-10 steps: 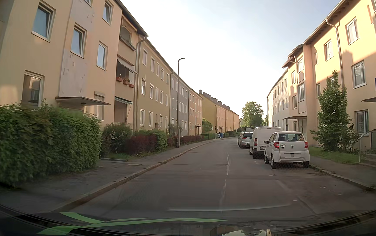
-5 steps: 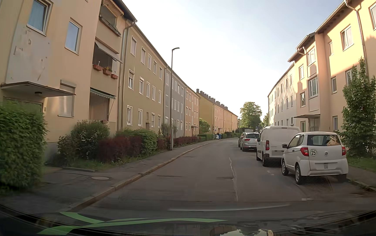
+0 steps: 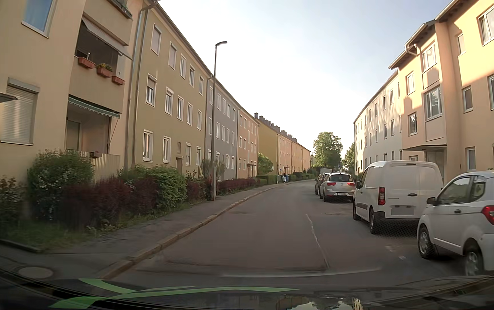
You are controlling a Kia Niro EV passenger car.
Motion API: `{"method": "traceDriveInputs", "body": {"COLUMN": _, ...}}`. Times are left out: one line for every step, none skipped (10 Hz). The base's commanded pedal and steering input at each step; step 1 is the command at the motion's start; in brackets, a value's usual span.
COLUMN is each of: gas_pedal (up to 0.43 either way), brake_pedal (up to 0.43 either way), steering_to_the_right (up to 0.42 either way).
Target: Follow the waypoints while adhering to traffic rules and regulations
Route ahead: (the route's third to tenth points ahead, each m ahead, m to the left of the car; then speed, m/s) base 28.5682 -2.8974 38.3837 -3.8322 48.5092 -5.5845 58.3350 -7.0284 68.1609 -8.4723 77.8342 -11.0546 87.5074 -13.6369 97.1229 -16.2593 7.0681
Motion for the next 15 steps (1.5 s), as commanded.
{"method": "traceDriveInputs", "body": {"gas_pedal": 0.110, "brake_pedal": 0.000, "steering_to_the_right": 0.010}}
{"method": "traceDriveInputs", "body": {"gas_pedal": 0.110, "brake_pedal": 0.000, "steering_to_the_right": 0.010}}
{"method": "traceDriveInputs", "body": {"gas_pedal": 0.110, "brake_pedal": 0.000, "steering_to_the_right": 0.011}}
{"method": "traceDriveInputs", "body": {"gas_pedal": 0.110, "brake_pedal": 0.000, "steering_to_the_right": 0.013}}
{"method": "traceDriveInputs", "body": {"gas_pedal": 0.110, "brake_pedal": 0.000, "steering_to_the_right": 0.015}}
{"method": "traceDriveInputs", "body": {"gas_pedal": 0.098, "brake_pedal": 0.000, "steering_to_the_right": 0.015}}
{"method": "traceDriveInputs", "body": {"gas_pedal": 0.098, "brake_pedal": 0.000, "steering_to_the_right": 0.017}}
{"method": "traceDriveInputs", "body": {"gas_pedal": 0.098, "brake_pedal": 0.000, "steering_to_the_right": 0.019}}
{"method": "traceDriveInputs", "body": {"gas_pedal": 0.098, "brake_pedal": 0.000, "steering_to_the_right": 0.020}}
{"method": "traceDriveInputs", "body": {"gas_pedal": 0.098, "brake_pedal": 0.000, "steering_to_the_right": 0.020}}
{"method": "traceDriveInputs", "body": {"gas_pedal": 0.098, "brake_pedal": 0.000, "steering_to_the_right": 0.020}}
{"method": "traceDriveInputs", "body": {"gas_pedal": 0.098, "brake_pedal": 0.000, "steering_to_the_right": 0.018}}
{"method": "traceDriveInputs", "body": {"gas_pedal": 0.098, "brake_pedal": 0.000, "steering_to_the_right": 0.016}}
{"method": "traceDriveInputs", "body": {"gas_pedal": 0.098, "brake_pedal": 0.000, "steering_to_the_right": 0.015}}
{"method": "traceDriveInputs", "body": {"gas_pedal": 0.098, "brake_pedal": 0.000, "steering_to_the_right": 0.015}}
